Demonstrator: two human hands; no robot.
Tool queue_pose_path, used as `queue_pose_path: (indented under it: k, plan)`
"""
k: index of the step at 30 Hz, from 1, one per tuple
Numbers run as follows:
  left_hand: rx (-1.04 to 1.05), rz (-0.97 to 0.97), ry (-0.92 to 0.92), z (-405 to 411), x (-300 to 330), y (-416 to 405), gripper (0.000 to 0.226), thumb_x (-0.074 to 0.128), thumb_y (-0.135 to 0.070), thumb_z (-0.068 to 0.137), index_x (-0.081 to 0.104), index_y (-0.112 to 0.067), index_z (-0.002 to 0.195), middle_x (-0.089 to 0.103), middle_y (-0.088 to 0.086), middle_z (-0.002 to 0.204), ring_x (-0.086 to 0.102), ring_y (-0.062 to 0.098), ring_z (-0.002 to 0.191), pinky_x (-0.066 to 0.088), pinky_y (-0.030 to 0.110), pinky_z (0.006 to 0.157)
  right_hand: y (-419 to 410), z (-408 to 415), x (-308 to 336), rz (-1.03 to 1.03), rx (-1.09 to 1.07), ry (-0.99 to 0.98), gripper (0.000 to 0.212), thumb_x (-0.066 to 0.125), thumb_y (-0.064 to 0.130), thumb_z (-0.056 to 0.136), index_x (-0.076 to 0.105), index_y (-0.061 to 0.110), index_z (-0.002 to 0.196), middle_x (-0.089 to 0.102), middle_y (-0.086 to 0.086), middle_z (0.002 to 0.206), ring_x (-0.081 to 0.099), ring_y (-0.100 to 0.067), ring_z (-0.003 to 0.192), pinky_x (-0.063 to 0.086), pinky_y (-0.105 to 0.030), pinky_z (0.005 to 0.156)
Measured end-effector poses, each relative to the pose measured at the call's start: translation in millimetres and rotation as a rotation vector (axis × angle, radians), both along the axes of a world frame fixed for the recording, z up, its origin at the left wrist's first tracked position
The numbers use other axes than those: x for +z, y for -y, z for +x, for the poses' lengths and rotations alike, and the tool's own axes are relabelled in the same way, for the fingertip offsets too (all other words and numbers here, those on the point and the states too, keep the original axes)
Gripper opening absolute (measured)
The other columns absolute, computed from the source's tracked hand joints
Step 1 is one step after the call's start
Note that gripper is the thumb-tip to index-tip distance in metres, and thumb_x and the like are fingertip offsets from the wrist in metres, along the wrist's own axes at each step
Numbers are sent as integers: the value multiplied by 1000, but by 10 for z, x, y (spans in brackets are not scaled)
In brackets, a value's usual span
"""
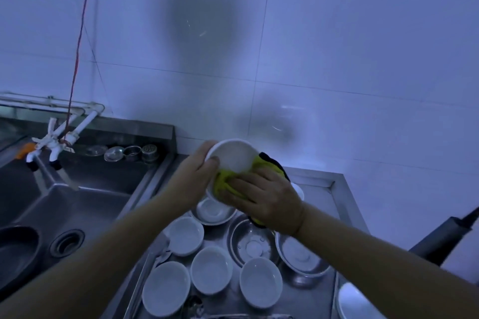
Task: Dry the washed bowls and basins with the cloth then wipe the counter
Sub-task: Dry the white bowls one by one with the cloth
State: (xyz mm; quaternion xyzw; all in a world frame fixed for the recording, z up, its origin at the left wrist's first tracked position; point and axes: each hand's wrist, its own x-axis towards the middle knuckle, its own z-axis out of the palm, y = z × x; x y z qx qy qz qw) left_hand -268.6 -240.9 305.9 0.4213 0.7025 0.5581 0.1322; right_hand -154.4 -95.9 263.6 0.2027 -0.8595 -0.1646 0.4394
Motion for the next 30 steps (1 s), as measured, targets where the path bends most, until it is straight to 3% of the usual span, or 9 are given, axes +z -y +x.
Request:
queue_pose_path:
  k: [4, 8, 11, 13, 15, 19, 22, 27, 30]
  plan:
    - [-204, -253, 36, -215, 198, -16, 39, 42, -33, 77, 56, -28, 113, 62, 4, 103, 58, 21, 94, 48, 39, 79, -196, -1, 94, 135, 63, 39, 10, 69, 16, 88, 76, 18, 96, 72, -6, 101, 68, -23, 92, 51, -40, 85]
    - [25, 75, 147, -53, 43, -141, 25, 54, -11, 90, 57, -32, 104, 63, 1, 99, 60, 18, 92, 50, 28, 75, -4, -76, 4, -65, -91, -112, 17, 66, 14, 90, 73, 14, 105, 71, -8, 104, 67, -25, 86, 48, -39, 75]
    - [83, 330, 220, 210, -127, -205, 27, 46, -7, 95, 51, -28, 110, 59, -7, 99, 60, -2, 84, 49, 14, 67, 231, -158, -97, -305, -194, -220, 29, 67, 15, 89, 67, 14, 118, 69, -8, 114, 66, -25, 89, 48, -40, 77]
    - [75, 361, 172, 210, -155, -214, 27, 40, -6, 97, 49, -27, 112, 58, -8, 100, 58, -8, 82, 47, 9, 66, 308, -166, -152, -351, -171, -219, 34, 69, 14, 87, 65, 14, 121, 68, -9, 117, 66, -25, 89, 48, -40, 76]
    - [59, 294, 97, 131, -110, -195, 25, 40, -11, 96, 50, -32, 105, 58, -6, 95, 57, -7, 76, 46, 10, 63, 218, -105, -134, -270, -111, -172, 35, 70, 12, 85, 67, 13, 120, 69, -9, 114, 66, -23, 86, 49, -37, 73]
    - [-104, -63, -30, -131, 32, -165, 31, 44, -30, 77, 59, -28, 103, 63, 3, 94, 59, 17, 87, 49, 38, 78, -193, 32, 43, 89, 50, -1, 16, 70, 14, 87, 76, 16, 101, 73, -6, 100, 69, -22, 87, 53, -37, 76]
    - [-315, -220, 54, -317, 178, -166, 33, 50, -32, 77, 63, -29, 107, 66, 9, 100, 62, 27, 90, 50, 40, 79, -313, 14, 115, 174, 81, 27, 10, 70, 16, 87, 76, 17, 95, 73, -5, 96, 69, -22, 88, 53, -39, 78]
    - [-3, 177, 274, -59, -90, -274, 31, 62, -23, 79, 59, -28, 110, 66, 1, 101, 62, 17, 92, 52, 25, 73, -52, -106, -20, -122, -149, -152, 18, 64, 16, 91, 73, 15, 107, 72, -7, 103, 67, -25, 82, 49, -40, 75]
    - [40, 333, 279, 135, -271, -303, 28, 50, -22, 91, 51, -29, 118, 59, -7, 106, 60, 5, 92, 52, 18, 74, 142, -165, -126, -288, -218, -193, 26, 68, 18, 90, 69, 16, 116, 72, -7, 108, 67, -26, 84, 49, -41, 75]
